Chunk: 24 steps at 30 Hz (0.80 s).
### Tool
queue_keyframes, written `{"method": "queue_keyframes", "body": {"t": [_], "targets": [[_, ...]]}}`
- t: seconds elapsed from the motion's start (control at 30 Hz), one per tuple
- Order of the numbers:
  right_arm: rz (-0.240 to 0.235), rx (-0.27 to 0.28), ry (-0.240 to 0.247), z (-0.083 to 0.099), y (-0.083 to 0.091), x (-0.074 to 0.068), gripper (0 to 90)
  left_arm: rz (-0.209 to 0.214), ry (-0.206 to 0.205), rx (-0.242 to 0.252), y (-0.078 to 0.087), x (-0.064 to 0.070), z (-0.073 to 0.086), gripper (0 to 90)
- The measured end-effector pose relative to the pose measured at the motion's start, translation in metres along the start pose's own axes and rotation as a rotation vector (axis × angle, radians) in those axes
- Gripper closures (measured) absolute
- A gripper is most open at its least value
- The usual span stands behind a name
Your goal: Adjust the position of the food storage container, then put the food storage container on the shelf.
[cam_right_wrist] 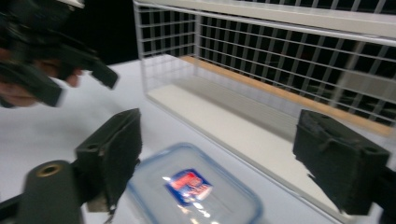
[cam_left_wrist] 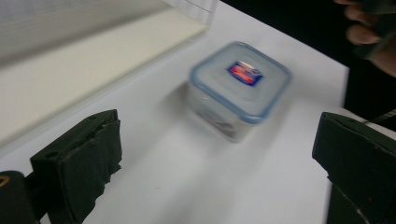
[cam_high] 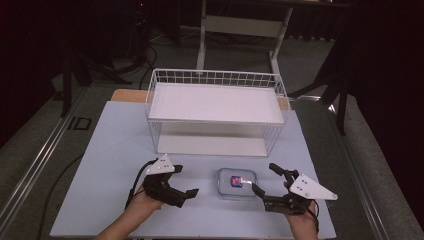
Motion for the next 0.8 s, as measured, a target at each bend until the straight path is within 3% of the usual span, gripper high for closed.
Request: {"method": "queue_keyframes", "body": {"t": [0.03,0.1,0.27,0.33,0.4,0.5,0.63,0.73,0.8], "targets": [[-0.032,-0.021,-0.077,0.003,0.001,0.001,22.9,0.0,0.0,0.013,0.002,0.0,0.0,2.3],[-0.076,-0.032,-0.139,0.006,0.0,0.0,24.2,0.001,-0.003,0.035,0.004,-0.001,-0.002,2.3],[-0.042,-0.055,-0.1,0.008,-0.001,0.0,21.5,0.013,0.011,0.06,0.002,0.003,-0.007,2.3],[0.001,-0.113,-0.066,0.011,-0.001,0.002,16.5,0.036,0.03,0.07,0.001,0.005,-0.01,2.3],[-0.011,-0.112,-0.099,0.011,-0.002,0.001,15.9,0.04,0.053,0.076,-0.001,0.006,-0.013,2.3],[-0.002,-0.123,-0.073,0.009,-0.003,0.002,15.4,0.046,0.069,0.082,-0.005,0.008,-0.018,2.3],[-0.022,-0.119,-0.088,-0.001,-0.004,0.0,15.5,0.08,0.086,0.054,-0.012,0.013,-0.028,2.4],[-0.016,-0.154,-0.085,0.0,-0.005,0.002,15.5,0.064,0.076,0.041,-0.017,0.013,-0.031,2.4],[-0.001,-0.184,-0.097,0.003,-0.007,0.007,15.3,0.064,0.095,0.028,-0.023,0.013,-0.032,2.4]]}}
Point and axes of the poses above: each handheld gripper's, and its own axes: y roughly backward along the jaws, z roughly out of its underside, x roughly to its right, the point moved 8 cm from there along -y, roughly forward along the jaws, and after that the axes turned 10 degrees about x, right-handed, at the moved point
